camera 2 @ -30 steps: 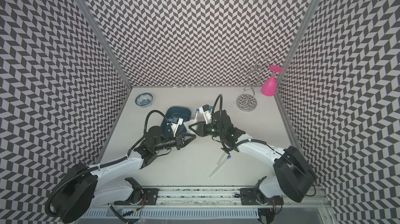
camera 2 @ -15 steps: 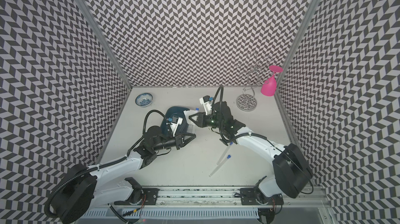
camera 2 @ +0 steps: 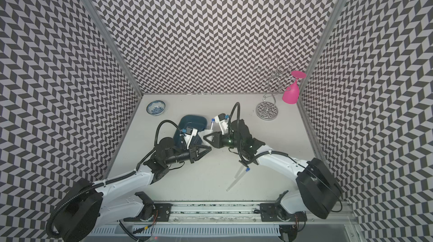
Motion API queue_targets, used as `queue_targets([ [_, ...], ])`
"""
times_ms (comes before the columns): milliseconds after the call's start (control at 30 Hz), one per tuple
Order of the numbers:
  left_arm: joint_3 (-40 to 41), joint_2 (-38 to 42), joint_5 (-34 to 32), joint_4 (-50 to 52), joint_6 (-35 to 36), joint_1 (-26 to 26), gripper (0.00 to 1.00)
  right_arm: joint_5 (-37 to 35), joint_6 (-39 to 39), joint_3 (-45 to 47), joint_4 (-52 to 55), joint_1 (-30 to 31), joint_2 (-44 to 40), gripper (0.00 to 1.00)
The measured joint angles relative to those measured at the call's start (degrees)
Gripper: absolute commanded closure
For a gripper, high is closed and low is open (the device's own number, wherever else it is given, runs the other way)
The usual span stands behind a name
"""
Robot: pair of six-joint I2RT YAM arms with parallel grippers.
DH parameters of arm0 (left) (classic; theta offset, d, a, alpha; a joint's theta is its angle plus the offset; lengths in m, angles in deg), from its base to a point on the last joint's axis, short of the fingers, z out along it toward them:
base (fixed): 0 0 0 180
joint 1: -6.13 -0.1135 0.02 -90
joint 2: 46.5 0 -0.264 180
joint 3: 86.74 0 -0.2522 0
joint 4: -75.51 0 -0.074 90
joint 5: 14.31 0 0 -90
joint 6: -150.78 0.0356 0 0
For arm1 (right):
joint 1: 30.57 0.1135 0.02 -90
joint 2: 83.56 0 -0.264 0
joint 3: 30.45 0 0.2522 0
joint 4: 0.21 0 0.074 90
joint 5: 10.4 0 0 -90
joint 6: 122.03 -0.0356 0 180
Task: Wipe the exteriors of test tubes
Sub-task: Wipe the dirt from the test tube.
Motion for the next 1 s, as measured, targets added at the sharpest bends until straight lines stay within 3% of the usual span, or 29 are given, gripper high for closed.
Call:
queue_targets([
  [200,0.2,0.5,-0.3,1.0,0.2,-0.1,0.87,-1.6,-0.1,0.2,-0.5,1.2,-0.2,0.78],
  [567,-2.1,1.0,-0.9,0.1,0.8,-0.4,0.86,0.3,6.6,-14.7,6.9,-4.0,4.5,0.78],
  [1000,-2.1,0.5,-0.7,3.7,1.3,-0.4,0.85,-0.5,2.6,-1.6,-0.9,1.0,1.3,0.78],
])
